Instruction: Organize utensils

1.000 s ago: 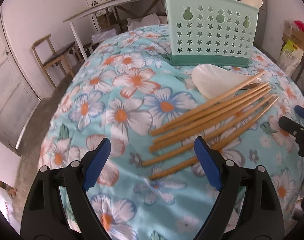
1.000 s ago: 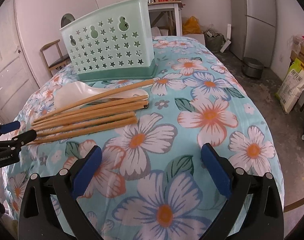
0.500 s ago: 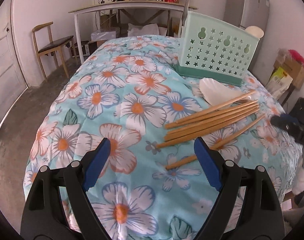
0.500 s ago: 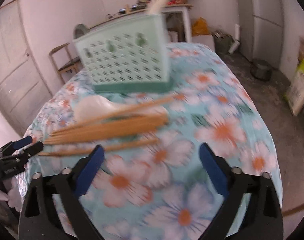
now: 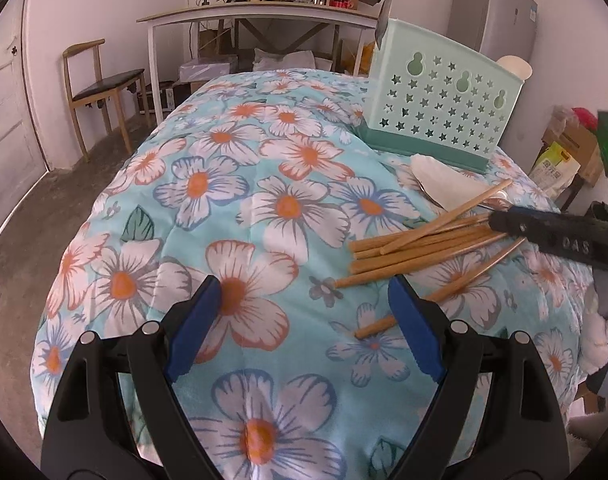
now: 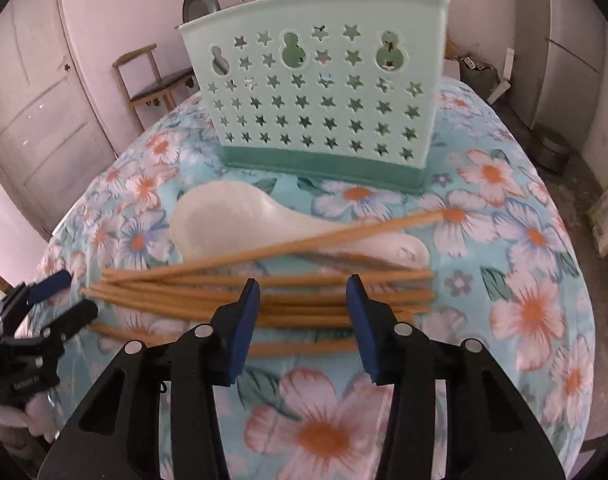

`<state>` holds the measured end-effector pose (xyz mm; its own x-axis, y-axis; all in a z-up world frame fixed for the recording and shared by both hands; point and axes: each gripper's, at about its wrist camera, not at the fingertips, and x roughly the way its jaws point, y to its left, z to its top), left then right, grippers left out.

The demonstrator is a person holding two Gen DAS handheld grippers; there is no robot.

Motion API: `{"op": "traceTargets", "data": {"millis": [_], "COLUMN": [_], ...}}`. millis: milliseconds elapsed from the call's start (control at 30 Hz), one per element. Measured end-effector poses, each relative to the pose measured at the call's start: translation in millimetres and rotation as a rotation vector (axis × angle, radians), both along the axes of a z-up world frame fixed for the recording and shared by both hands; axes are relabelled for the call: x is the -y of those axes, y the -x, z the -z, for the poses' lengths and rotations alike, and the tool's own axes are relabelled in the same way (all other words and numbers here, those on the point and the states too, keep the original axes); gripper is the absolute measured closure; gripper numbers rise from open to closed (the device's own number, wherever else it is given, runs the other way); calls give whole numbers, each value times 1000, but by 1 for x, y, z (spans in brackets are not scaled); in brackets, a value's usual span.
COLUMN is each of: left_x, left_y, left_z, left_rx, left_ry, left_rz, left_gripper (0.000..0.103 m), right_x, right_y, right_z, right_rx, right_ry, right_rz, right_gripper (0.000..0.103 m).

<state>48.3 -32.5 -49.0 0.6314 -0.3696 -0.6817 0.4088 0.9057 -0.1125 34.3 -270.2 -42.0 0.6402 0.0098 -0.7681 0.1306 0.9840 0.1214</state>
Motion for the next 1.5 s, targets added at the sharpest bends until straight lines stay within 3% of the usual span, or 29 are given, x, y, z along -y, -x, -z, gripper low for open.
{"op": "traceTargets", "data": {"millis": [500, 733, 1033, 1233, 1500], "left_x": [-12, -8, 30, 43, 56], "left_y": [0, 14, 21, 7, -16], "left_z": [-13, -36, -39, -27, -16], "left_rx": [20, 81, 63, 0, -35], "left_ry": [51, 60, 34, -27, -120], "left_rz": [-14, 30, 199, 218, 202], "left_gripper": [22, 23, 47, 72, 76], "right_x": [1, 1, -2, 7, 13], "right_y": [30, 38, 54, 57, 46], "right_z": [-3, -23, -20, -14, -1], "right_rx": [10, 97, 111, 105, 84], "right_ry": [25, -4, -19, -80, -119], "right_rz": [33, 9, 4, 14, -14], "right_gripper": [59, 59, 59, 59, 59]}}
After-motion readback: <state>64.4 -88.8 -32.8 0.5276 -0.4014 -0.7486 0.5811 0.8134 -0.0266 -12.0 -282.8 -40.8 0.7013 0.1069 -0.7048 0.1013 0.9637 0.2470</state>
